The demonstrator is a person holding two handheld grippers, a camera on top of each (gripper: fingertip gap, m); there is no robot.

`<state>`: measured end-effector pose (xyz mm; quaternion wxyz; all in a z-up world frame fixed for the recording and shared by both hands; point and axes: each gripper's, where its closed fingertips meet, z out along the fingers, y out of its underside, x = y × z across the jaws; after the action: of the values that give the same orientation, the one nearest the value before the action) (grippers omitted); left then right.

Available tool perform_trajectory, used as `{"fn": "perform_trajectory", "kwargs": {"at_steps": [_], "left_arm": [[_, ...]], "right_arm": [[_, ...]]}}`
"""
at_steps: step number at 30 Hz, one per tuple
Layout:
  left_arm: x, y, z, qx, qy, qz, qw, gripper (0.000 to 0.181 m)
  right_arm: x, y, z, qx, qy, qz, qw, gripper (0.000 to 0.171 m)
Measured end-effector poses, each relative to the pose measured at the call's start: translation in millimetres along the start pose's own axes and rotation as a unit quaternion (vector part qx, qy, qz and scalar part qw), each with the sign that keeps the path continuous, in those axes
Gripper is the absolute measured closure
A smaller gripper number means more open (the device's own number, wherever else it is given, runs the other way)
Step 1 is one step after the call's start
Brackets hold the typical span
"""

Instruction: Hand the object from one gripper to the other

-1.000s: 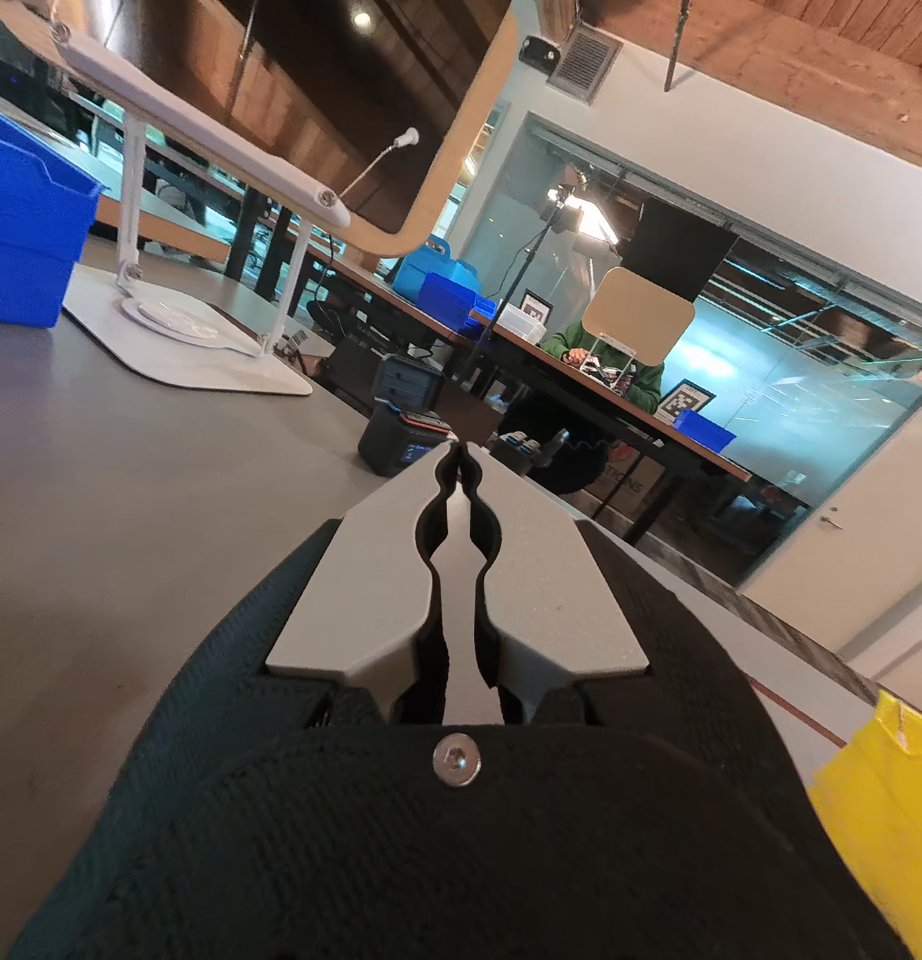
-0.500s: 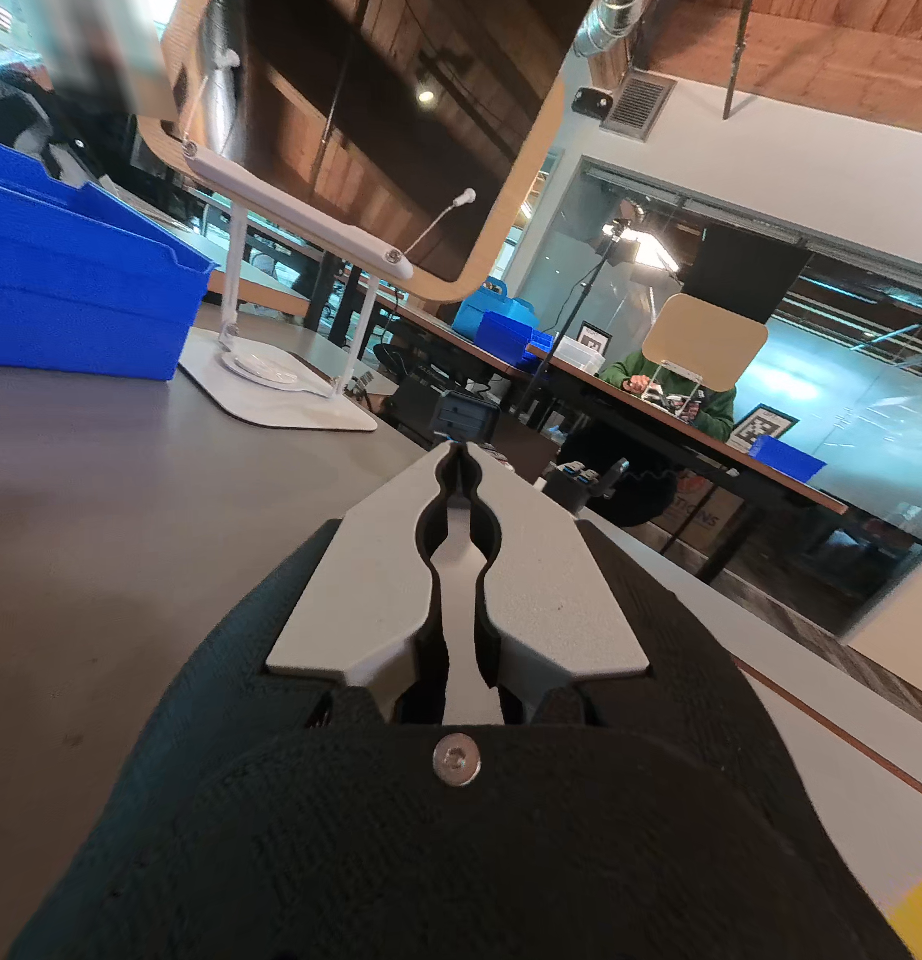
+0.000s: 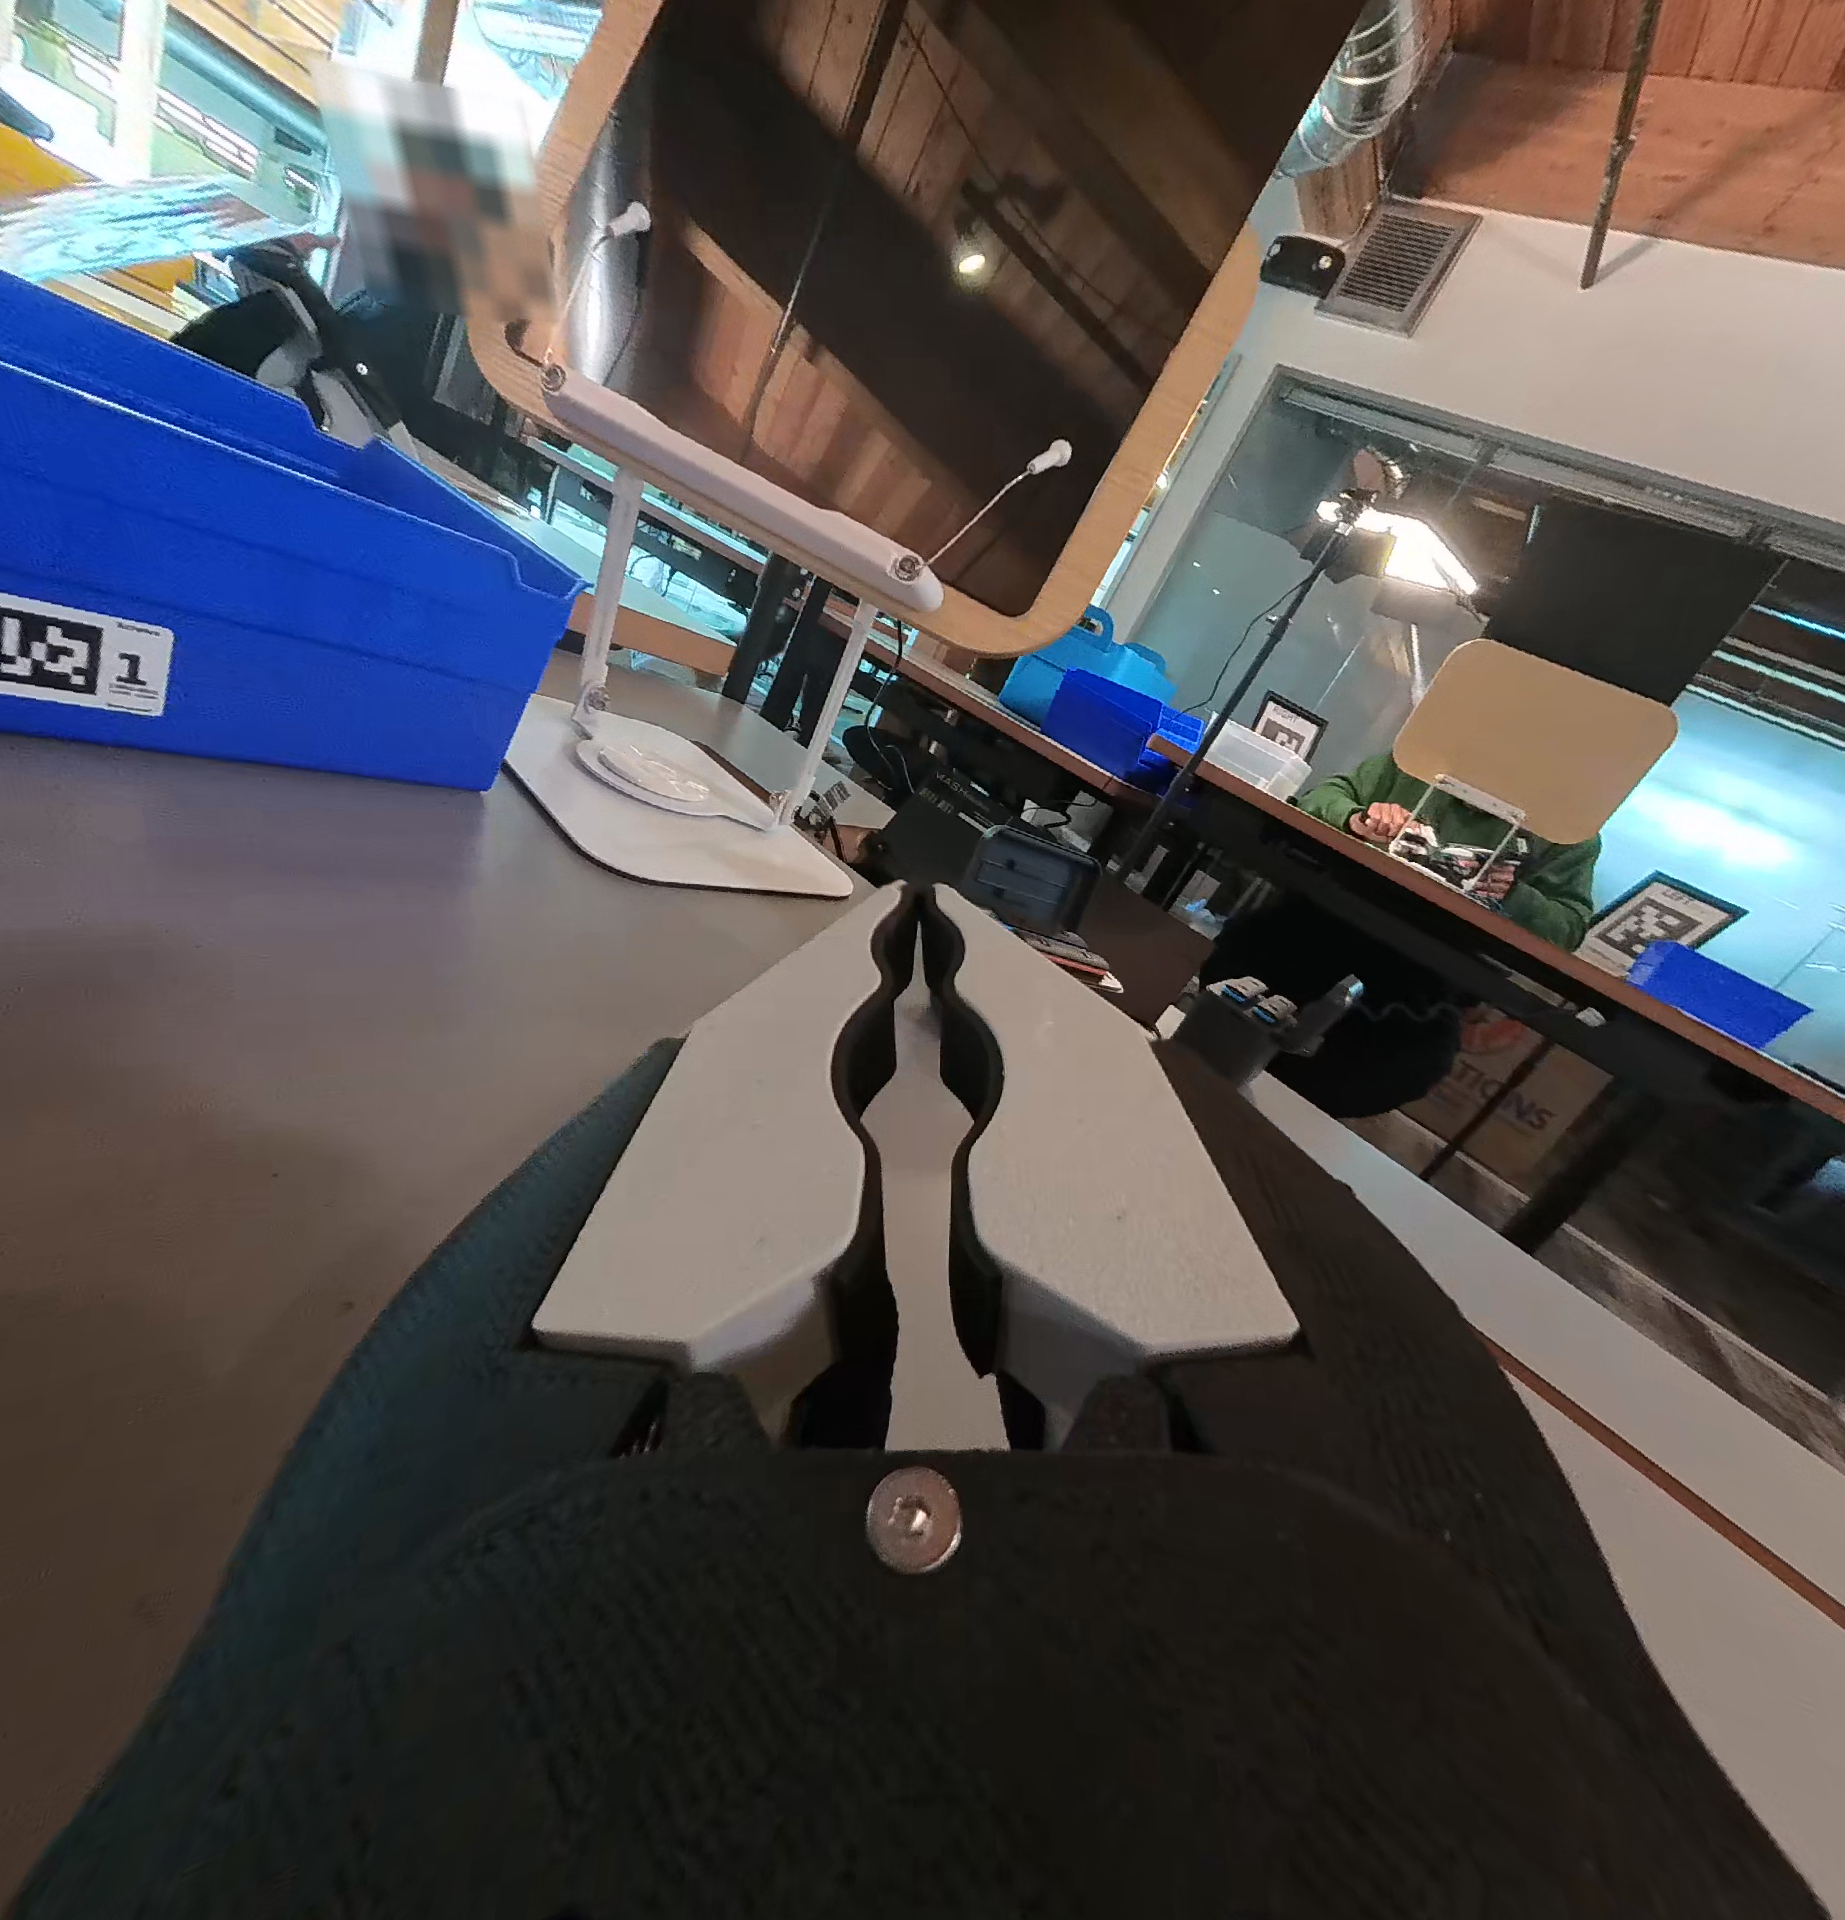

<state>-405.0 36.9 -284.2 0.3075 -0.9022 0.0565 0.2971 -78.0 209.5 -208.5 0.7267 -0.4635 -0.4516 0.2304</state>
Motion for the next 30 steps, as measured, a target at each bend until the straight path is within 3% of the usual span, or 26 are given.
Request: {"fn": "perform_trajectory", "kwargs": {"at_steps": [3,11,16,21,25,30], "left_arm": [[6.2,-2.5,-3.4,0.035,-0.016,0.129,0.991,0.109],[11.2,-24.5,-21.5,0.128,-0.094,0.259,0.953,0.110],[13.7,-31.3,-30.2,0.166,-0.123,0.308,0.929,0.110],[11.1,-39.6,-41.0,0.196,-0.158,0.355,0.900,0.110],[-4.7,-53.1,-62.3,0.219,-0.211,0.383,0.872,0.110],[-22.8,-98.7,-119.5,0.274,-0.272,0.435,0.814,0.109]], "right_arm": [[-1.5,-0.9,0.3,0.002,-0.003,0.002,1.000,0.171],[-5.3,-2.5,1.7,0.003,-0.012,0.007,1.000,0.171],[-47.2,-21.9,16.6,0.009,-0.142,0.026,0.989,0.155],[-92.0,-83.9,58.6,0.044,-0.281,0.009,0.959,0.144],[-95.2,-152.3,81.5,0.123,-0.277,-0.036,0.952,0.144],[-83.1,-194.3,72.7,0.172,-0.254,-0.077,0.949,0.141]]}}
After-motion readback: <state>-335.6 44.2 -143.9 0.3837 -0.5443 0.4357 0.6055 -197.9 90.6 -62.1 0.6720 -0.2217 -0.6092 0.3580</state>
